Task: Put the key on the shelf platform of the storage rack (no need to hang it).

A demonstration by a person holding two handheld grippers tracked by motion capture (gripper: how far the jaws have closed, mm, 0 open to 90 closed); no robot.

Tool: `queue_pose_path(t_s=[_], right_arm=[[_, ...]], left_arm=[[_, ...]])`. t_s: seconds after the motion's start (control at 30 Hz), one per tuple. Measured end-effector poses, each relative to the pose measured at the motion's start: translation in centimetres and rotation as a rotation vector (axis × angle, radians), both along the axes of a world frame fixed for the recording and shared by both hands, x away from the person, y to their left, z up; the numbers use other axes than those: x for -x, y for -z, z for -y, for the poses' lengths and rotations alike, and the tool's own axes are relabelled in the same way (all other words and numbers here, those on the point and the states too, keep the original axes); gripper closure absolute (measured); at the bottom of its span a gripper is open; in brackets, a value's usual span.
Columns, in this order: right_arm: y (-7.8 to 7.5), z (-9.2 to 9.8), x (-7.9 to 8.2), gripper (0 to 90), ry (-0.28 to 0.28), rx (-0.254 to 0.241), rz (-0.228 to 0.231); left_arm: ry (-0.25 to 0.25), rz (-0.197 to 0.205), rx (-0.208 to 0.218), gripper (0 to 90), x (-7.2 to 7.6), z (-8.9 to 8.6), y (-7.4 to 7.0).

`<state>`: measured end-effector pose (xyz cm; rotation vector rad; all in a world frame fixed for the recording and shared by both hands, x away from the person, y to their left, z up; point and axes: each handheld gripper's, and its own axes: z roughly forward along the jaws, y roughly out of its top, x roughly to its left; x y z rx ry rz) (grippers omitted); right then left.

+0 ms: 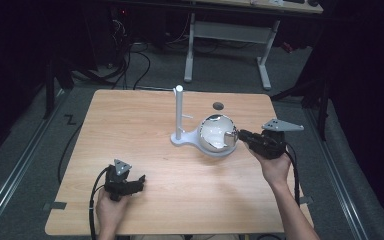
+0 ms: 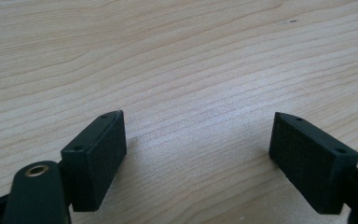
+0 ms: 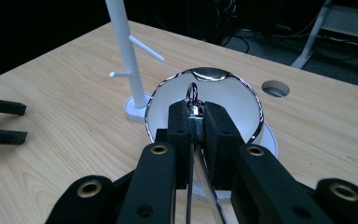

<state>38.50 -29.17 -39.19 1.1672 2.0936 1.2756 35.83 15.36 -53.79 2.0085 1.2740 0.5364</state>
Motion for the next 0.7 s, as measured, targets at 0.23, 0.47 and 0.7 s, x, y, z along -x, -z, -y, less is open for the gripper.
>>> queue_pose_path(t_s=[0.23, 0.47, 0.7], right_arm=[[0.4, -0.3, -1.2, 82.3, 0.017, 0.001, -0.017], [1.0, -0.6, -2.1, 82.3, 0.036, 0.012, -0.032], [1.8, -0.9, -3.1, 82.3, 0.050, 0.018, -0.050]], left_arm=[[0.000, 0.000, 0.000, 19.2, 0.0, 0.0, 0.0], [0.000, 0.000, 0.000, 19.2, 0.0, 0.0, 0.0], [0.000, 0.000, 0.000, 19.2, 0.0, 0.0, 0.0]])
